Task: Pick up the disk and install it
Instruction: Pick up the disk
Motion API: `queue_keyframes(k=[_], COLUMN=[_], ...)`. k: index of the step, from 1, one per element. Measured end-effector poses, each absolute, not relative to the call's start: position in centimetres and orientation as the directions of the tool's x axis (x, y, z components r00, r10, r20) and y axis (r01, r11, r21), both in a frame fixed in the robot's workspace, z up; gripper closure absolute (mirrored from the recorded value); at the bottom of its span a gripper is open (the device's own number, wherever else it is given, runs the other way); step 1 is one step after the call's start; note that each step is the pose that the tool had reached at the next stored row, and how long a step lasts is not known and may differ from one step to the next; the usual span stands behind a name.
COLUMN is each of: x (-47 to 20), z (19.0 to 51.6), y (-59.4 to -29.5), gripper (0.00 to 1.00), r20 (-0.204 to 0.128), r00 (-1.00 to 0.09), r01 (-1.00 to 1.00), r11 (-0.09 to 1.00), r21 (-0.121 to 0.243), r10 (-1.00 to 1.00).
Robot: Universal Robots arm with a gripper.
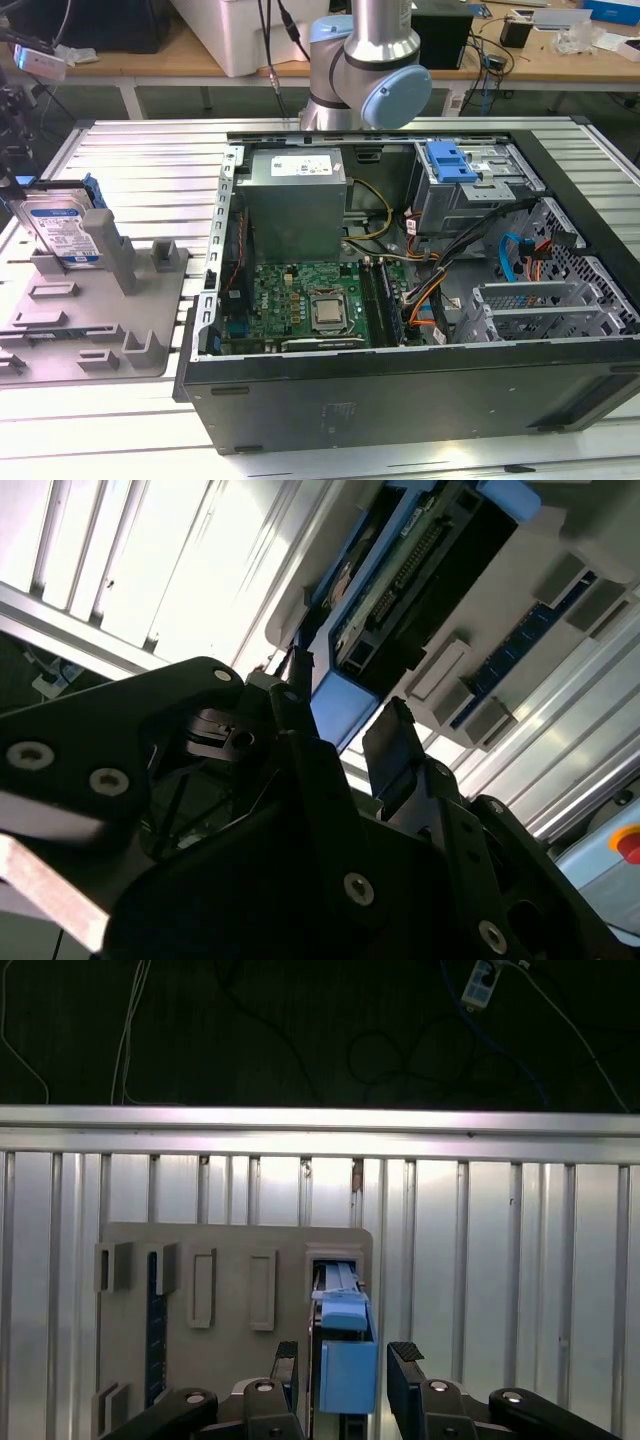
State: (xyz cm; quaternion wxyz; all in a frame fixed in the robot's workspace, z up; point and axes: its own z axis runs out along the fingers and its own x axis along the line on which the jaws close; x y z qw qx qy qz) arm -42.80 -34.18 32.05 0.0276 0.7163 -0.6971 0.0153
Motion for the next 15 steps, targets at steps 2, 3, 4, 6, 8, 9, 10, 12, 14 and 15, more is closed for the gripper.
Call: queue_keyframes(k=[2, 3, 4, 6, 8, 9, 10, 12, 14, 15], x=[-42.8, -42.8, -42.8, -42.8, -42.8, -42.8, -42.8, -42.8, -42.8, -42.8], z=[31.9, 31.9, 31.8, 31.6, 31.5, 31.4, 31.4, 31.2, 31.0, 30.9], y=[-34.2, -34.2, -34.2, -34.2, -34.2, -34.2, -34.2, -34.2, -34.3, -34.3], gripper=[0.52, 0.52, 0.52, 0.52, 0.52, 0.52, 0.52, 0.52, 0.52, 0.52], r20=[0.060, 0.060, 0.060, 0.060, 0.060, 0.060, 0.060, 0.060, 0.060, 0.060], r00=[0.027, 0.027, 0.027, 0.027, 0.027, 0.027, 0.027, 0.027, 0.027, 0.027], r01=[-0.999, -0.999, -0.999, -0.999, -0.999, -0.999, -0.999, -0.999, -0.999, -1.000], r11=[-0.026, -0.026, -0.026, -0.026, -0.026, -0.026, -0.026, -0.026, -0.026, -0.026], r21=[0.018, 0.018, 0.018, 0.018, 0.018, 0.018, 0.018, 0.018, 0.018, 0.018], r10=[-0.998, -0.998, -0.998, -0.998, -0.998, -0.998, -0.998, -0.998, -0.998, -0.998])
